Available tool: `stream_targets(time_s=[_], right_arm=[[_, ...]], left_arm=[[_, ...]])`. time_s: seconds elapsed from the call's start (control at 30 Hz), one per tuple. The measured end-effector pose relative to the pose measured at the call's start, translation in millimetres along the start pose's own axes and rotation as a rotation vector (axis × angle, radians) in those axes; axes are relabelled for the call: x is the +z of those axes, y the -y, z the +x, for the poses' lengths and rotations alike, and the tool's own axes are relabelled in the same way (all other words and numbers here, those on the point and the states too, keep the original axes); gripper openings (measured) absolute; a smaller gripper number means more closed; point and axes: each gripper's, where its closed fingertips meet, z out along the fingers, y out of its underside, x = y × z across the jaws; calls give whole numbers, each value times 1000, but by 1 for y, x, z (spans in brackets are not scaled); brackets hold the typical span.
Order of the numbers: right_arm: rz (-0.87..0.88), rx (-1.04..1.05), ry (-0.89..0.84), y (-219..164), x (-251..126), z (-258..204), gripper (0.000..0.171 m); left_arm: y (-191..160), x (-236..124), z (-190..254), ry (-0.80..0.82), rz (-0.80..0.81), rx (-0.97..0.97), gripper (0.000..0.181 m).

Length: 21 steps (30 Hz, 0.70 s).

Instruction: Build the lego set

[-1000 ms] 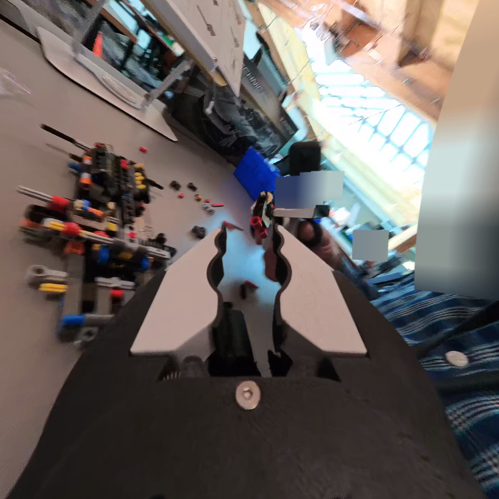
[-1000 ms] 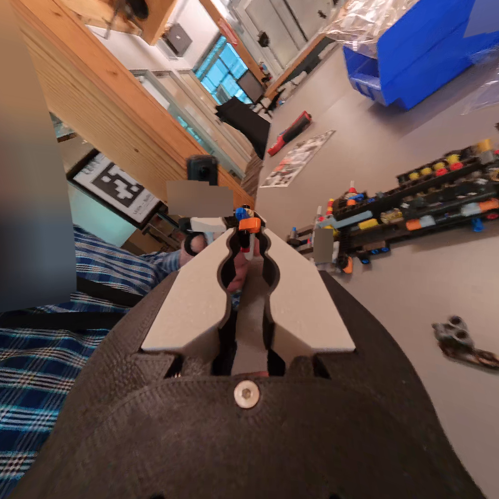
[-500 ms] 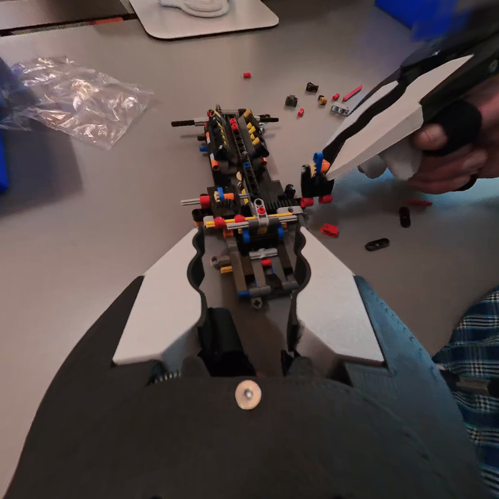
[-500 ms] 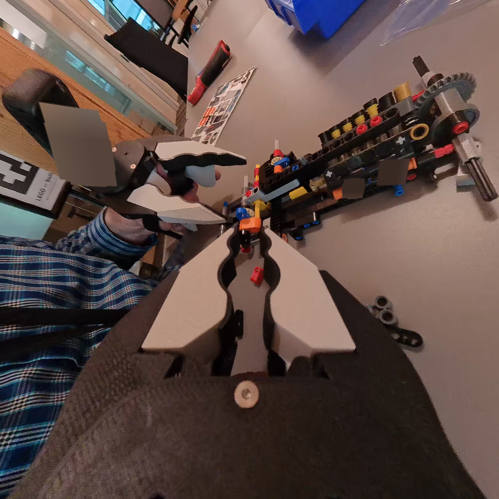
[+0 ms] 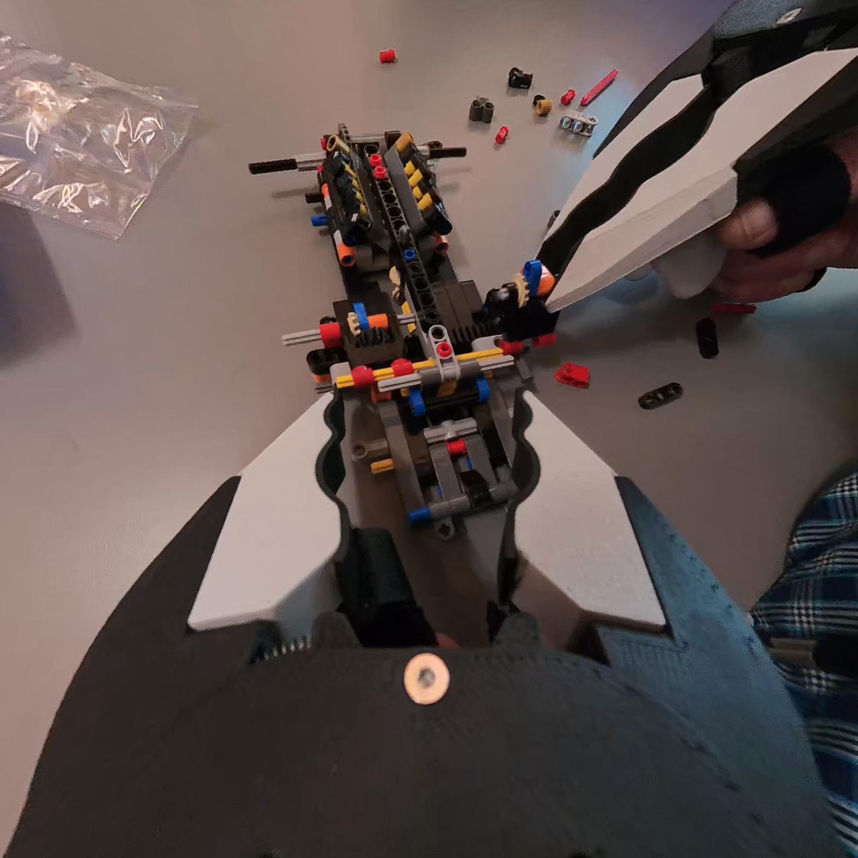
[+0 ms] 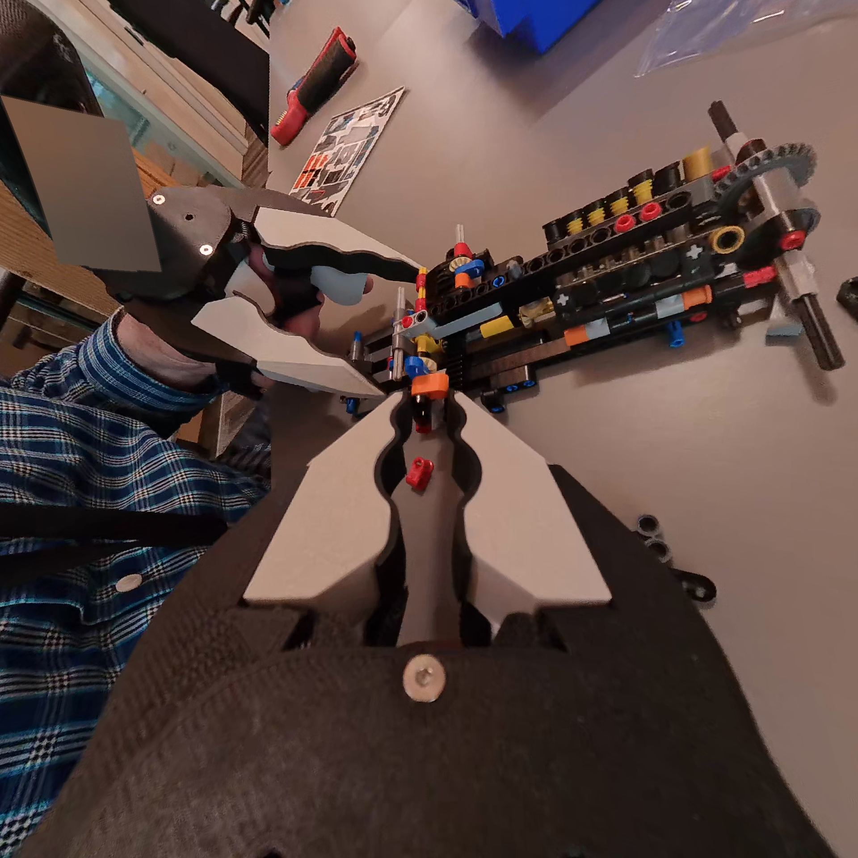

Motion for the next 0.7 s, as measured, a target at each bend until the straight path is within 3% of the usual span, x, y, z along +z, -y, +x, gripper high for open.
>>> stream_targets(time_s=[0.7], right_arm=[[23,-34,-34,4,6,-4,11]], left_arm=[[-7,7,4,-4,-66,25,61]])
